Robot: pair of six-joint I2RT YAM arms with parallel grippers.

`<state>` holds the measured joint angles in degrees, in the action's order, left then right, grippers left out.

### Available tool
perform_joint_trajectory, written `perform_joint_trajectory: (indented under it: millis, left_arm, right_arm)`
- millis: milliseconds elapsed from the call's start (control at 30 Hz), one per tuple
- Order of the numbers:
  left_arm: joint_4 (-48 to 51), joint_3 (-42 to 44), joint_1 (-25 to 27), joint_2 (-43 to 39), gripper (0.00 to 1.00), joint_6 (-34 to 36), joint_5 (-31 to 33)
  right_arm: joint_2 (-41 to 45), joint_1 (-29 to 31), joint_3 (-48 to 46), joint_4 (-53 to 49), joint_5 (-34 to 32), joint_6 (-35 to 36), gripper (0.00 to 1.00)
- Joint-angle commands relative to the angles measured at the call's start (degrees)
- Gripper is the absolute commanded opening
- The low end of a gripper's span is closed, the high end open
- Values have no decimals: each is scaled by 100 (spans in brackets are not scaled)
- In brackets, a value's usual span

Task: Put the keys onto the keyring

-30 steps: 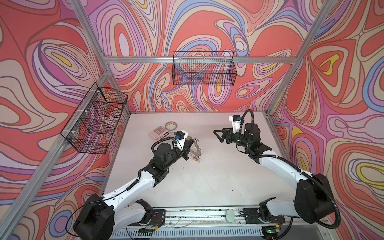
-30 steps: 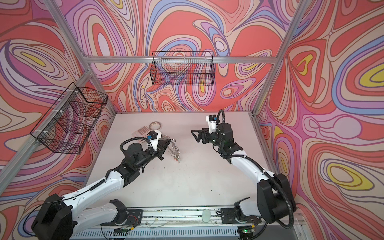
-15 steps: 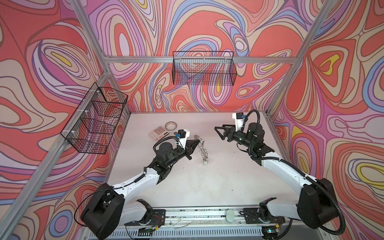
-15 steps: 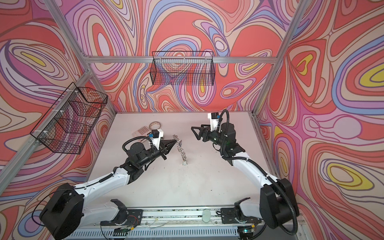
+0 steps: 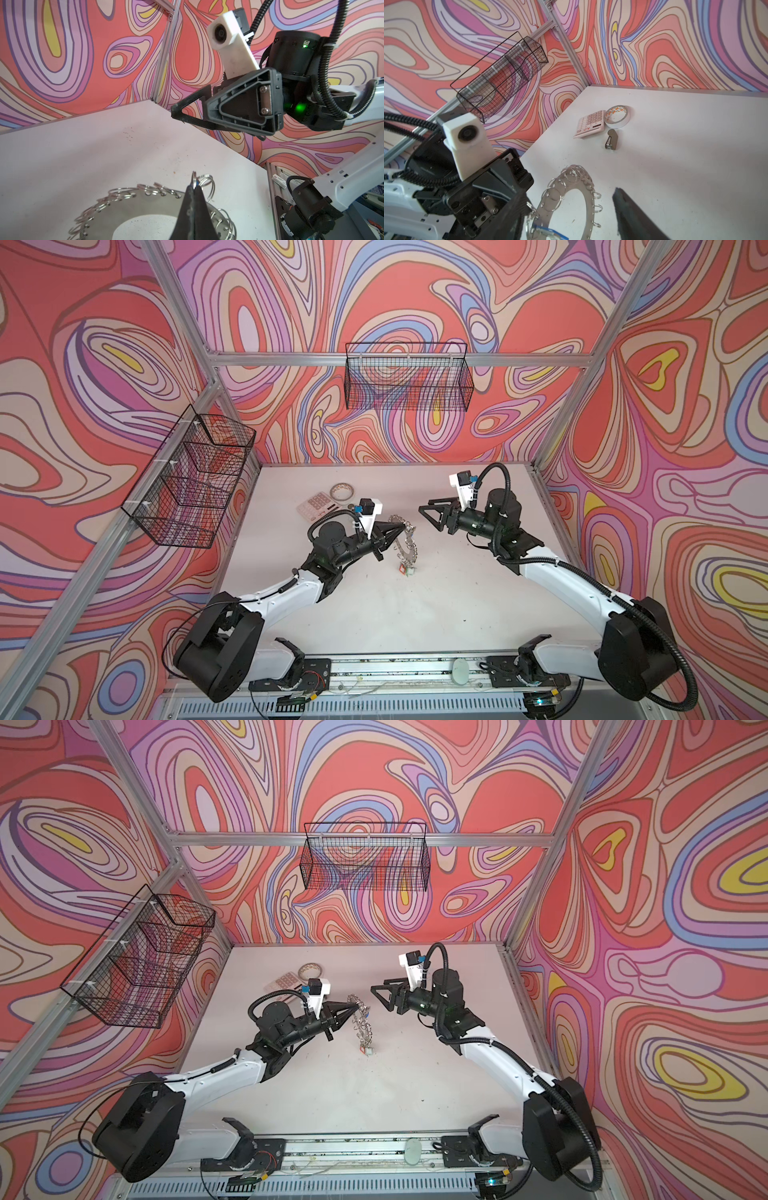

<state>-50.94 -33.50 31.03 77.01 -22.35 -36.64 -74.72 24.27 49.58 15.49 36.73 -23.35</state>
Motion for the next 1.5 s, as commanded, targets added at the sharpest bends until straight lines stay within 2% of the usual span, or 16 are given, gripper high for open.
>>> perform_joint_trajectory:
  millis: [0,100,300,467,1067,1467]
  left_arm:
    - [-729,-225,-35,100,0,-192,-279]
    - [-781,-229,-35,163,0,-220,-316]
    - [-760,-210,-35,125,0,-168,-335]
    - [-722,-234,-35,78,0,-155,-363]
    - [-801,-263,-35,53,0,-314,-343]
    - [-799,-296,-32,16,0,-402,-510]
  right_arm:
    - [-196,177,84,-27,335,145,58]
    - [-294,192,116,-29,428,171,46]
    - [-416,189,163,-10,645,136,31]
    - [-402,194,11,80,782,126,25]
    - [-216,199,-522,631,1154,-165,29]
    - [-373,396,-493,418,1124,73,17]
